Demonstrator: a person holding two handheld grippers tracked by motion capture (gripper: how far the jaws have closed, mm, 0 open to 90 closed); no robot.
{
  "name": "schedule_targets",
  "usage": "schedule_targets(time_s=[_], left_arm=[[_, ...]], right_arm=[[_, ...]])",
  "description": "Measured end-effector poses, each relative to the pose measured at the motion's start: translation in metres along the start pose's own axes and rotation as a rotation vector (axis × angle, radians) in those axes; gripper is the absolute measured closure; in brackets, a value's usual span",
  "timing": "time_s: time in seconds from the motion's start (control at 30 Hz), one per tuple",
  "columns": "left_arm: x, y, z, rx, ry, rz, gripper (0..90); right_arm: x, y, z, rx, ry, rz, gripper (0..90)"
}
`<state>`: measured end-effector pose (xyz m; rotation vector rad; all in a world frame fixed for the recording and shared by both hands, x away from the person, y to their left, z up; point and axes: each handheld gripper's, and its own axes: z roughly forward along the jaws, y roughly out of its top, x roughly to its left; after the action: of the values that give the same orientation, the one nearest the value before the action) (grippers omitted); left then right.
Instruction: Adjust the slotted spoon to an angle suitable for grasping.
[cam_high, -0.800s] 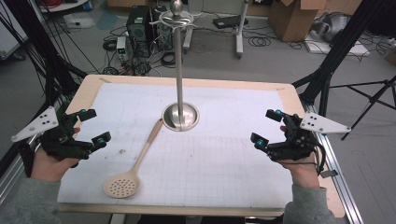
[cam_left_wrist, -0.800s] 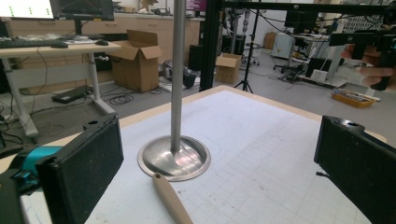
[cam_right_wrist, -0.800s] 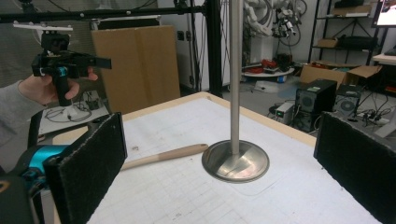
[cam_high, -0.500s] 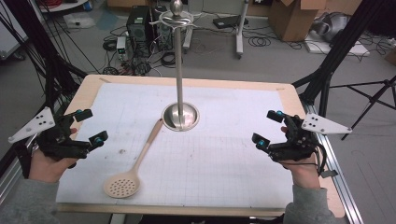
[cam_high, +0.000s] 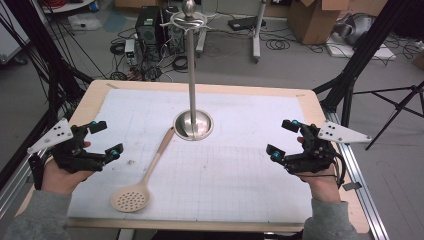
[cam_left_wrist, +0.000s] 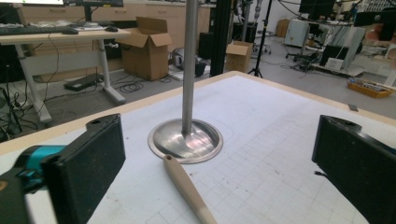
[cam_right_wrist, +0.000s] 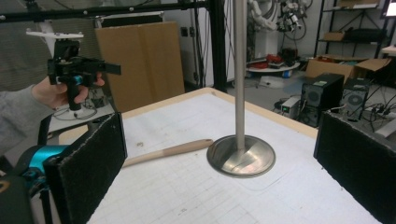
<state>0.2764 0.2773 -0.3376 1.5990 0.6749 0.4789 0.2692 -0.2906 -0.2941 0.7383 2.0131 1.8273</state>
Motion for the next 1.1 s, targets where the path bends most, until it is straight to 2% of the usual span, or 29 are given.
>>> schedule_targets(time_s=[0.2,0.27,0.33,0.37,0.4,0.43,0.47,0.53,0.57,0.6,0.63,0.67,0.7,0.73,0.8,0.83,0.87,0.93,1.1], left_arm=[[0.001,-0.007,0.005,0.013,-0.003,-0.021,10.9],[0.001,-0.012,0.009,0.043,0.0,-0.029,14.9],[0.002,-0.015,0.011,0.051,-0.005,-0.024,21.3],[0.003,-0.017,0.012,0.056,-0.008,-0.022,21.3],[0.004,-0.021,0.015,0.076,-0.006,-0.026,26.4],[0.004,-0.021,0.015,0.076,-0.006,-0.026,29.4],[0.004,-0.023,0.016,0.082,-0.014,-0.032,29.4],[0.005,-0.028,0.018,0.094,-0.02,-0.025,40.0],[0.006,-0.031,0.019,0.104,-0.02,-0.028,40.0],[0.006,-0.034,0.02,0.112,-0.021,-0.034,48.2],[0.006,-0.037,0.021,0.116,-0.023,-0.039,48.2],[0.005,-0.042,0.023,0.126,-0.028,-0.047,56.9],[0.005,-0.042,0.023,0.126,-0.028,-0.047,61.3],[0.005,-0.044,0.023,0.131,-0.024,-0.052,61.3],[0.003,-0.049,0.026,0.152,-0.03,-0.059,75.3],[0.002,-0.05,0.027,0.16,-0.03,-0.055,75.3],[0.0,-0.052,0.029,0.182,-0.032,-0.049,80.9],[-0.001,-0.054,0.031,0.183,-0.044,-0.051,86.4],[-0.004,-0.057,0.036,0.222,-0.077,-0.021,89.1]], right_arm=[[0.0,-0.004,0.0,0.019,0.0,0.011,1.2],[0.0,-0.004,0.001,0.017,0.004,0.01,1.1],[0.001,-0.004,0.003,0.027,0.006,0.014,1.2],[0.001,-0.004,0.003,0.027,0.006,0.014,1.2],[0.001,-0.004,0.004,0.032,0.008,0.015,1.2],[0.001,-0.004,0.004,0.032,0.008,0.015,1.2],[0.0,-0.004,0.004,0.032,0.006,0.008,1.2],[0.0,-0.005,0.005,0.035,0.009,0.017,1.1],[0.0,-0.005,0.005,0.035,0.009,0.017,1.1],[0.0,-0.005,0.005,0.033,0.011,0.016,1.2],[0.0,-0.005,0.005,0.033,0.011,0.016,1.2],[0.001,-0.005,0.006,0.038,0.017,0.02,1.2],[0.001,-0.005,0.006,0.038,0.017,0.02,1.2],[0.001,-0.005,0.006,0.038,0.018,0.015,1.2],[0.003,-0.005,0.006,0.041,0.026,0.019,1.2],[0.003,-0.005,0.006,0.041,0.026,0.019,1.2],[0.003,-0.005,0.007,0.04,0.027,0.016,1.2],[0.003,-0.005,0.007,0.038,0.028,0.01,1.2],[0.003,-0.006,0.008,0.052,0.035,0.019,1.2]])
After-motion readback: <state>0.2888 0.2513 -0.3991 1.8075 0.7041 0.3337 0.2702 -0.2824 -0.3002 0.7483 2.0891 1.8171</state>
